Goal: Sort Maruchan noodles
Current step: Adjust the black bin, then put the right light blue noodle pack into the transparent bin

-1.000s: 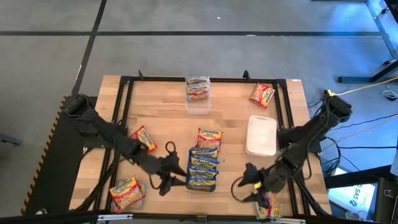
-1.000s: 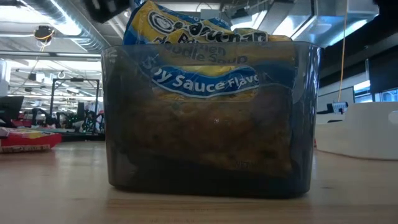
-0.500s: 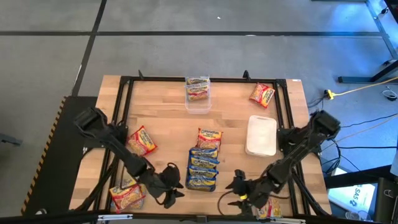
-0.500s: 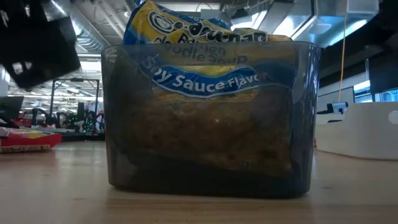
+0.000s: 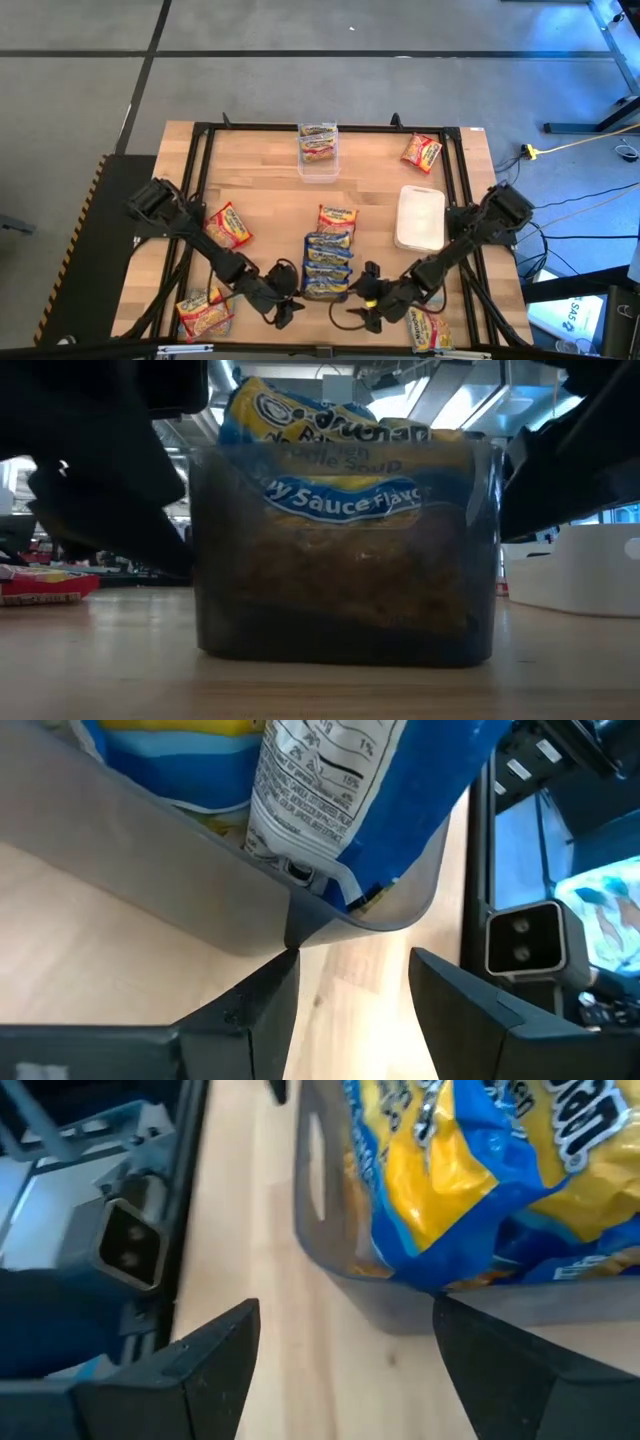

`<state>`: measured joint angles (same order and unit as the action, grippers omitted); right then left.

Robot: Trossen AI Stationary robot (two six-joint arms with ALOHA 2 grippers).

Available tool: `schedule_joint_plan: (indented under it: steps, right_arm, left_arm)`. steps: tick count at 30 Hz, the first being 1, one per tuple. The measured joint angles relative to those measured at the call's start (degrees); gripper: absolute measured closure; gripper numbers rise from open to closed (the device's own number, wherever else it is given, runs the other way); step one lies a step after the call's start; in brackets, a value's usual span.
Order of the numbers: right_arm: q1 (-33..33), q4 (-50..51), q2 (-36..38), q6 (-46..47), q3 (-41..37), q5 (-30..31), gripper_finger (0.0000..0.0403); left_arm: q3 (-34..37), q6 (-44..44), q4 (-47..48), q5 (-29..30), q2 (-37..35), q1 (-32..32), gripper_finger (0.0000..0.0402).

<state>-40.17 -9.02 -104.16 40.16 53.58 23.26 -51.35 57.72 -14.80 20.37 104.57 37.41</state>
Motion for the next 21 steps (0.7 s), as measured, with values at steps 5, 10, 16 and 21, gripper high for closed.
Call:
schedule_joint_plan:
  steps: [5, 10, 16, 21]
  right_arm:
    - [1.6, 2.4, 0.0, 0.3, 0.0, 2.4, 0.0111]
    - [2.8, 7.6, 1.6, 0.1, 0.0, 3.2, 0.0111]
    - [2.1, 15.2, 7.7, 0.1, 0.0, 1.4, 0.0111]
    - [-1.5, 19.1, 12.5, 1.7, 0.0, -6.6, 0.0111]
  left_arm:
    - [0.0, -1.1, 0.3, -0.3, 0.0, -1.1, 0.0218]
    - [0.0, -2.8, 0.5, 2.4, 0.0, -1.3, 0.0218]
    - [0.0, -2.0, 0.1, 2.6, -0.4, -1.4, 0.0223]
    - [-0.1, 1.7, -0.7, -2.8, -0.4, 1.0, 0.0223]
